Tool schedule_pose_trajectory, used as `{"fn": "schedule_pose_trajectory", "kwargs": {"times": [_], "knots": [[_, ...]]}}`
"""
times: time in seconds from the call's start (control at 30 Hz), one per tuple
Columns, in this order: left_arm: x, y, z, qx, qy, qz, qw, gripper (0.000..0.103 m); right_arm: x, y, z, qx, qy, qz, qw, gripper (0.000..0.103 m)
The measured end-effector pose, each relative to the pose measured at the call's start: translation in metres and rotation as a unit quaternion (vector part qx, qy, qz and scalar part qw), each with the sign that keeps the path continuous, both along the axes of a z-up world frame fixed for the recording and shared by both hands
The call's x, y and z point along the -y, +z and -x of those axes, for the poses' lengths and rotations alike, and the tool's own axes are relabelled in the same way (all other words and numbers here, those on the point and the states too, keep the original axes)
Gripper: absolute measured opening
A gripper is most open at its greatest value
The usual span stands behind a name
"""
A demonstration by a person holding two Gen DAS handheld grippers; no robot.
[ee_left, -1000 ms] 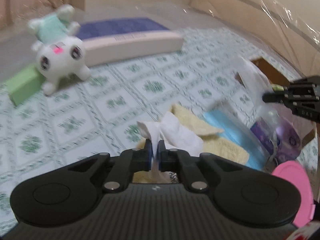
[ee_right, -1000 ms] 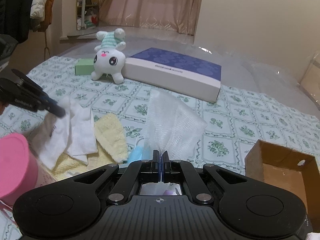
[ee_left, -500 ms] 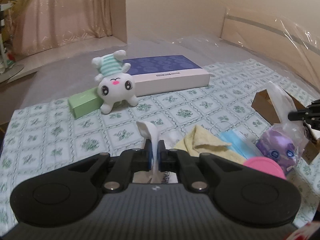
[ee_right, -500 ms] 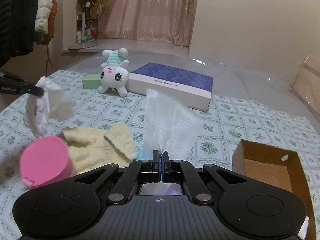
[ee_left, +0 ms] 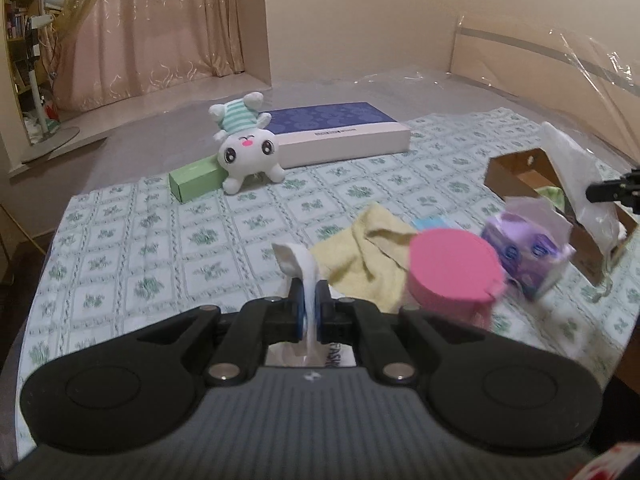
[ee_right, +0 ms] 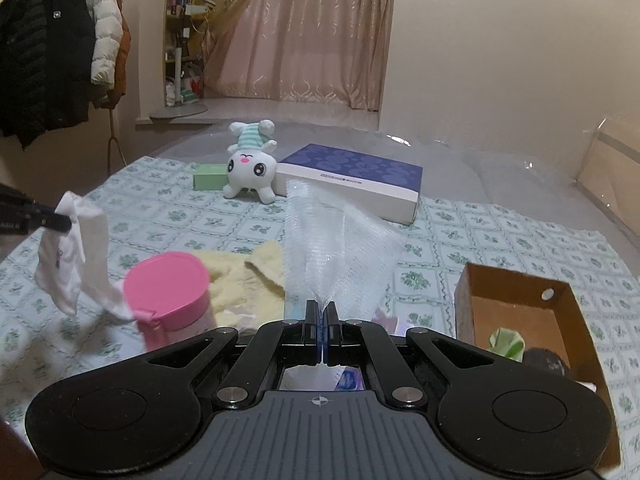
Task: Organize soft objects
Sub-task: 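Carry the white cloth and white mesh bag over the cardboard box with both grippers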
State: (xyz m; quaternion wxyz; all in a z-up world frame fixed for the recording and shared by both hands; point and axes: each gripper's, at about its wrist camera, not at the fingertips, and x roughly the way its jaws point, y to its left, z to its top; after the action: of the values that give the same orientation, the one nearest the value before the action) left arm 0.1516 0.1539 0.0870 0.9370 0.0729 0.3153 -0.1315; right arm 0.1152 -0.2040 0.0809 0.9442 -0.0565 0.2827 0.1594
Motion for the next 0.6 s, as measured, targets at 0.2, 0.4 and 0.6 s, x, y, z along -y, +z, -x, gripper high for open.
{"fn": "schedule_pose_trajectory", "kwargs": {"times": [0.2,0.4,0.6], "knots": [[0.021,-0.001,0.052,-0.007,-0.018,-0.001,0.9998,0.004,0.007,-0.006,0.032,-0.010,-0.003,-0.017,1.000,0.000],[0.050,-0.002,0.095,-0.014,-0.044,0.002,0.9989,0.004,0.018,-0.014,0.055,-0.021,-0.010,-0.029,0.999,0.001],[0.080,0.000,0.118,-0.018,-0.067,0.021,0.9973,0.004,0.036,-0.016,0.071,-0.021,-0.025,-0.041,0.999,0.000]]}}
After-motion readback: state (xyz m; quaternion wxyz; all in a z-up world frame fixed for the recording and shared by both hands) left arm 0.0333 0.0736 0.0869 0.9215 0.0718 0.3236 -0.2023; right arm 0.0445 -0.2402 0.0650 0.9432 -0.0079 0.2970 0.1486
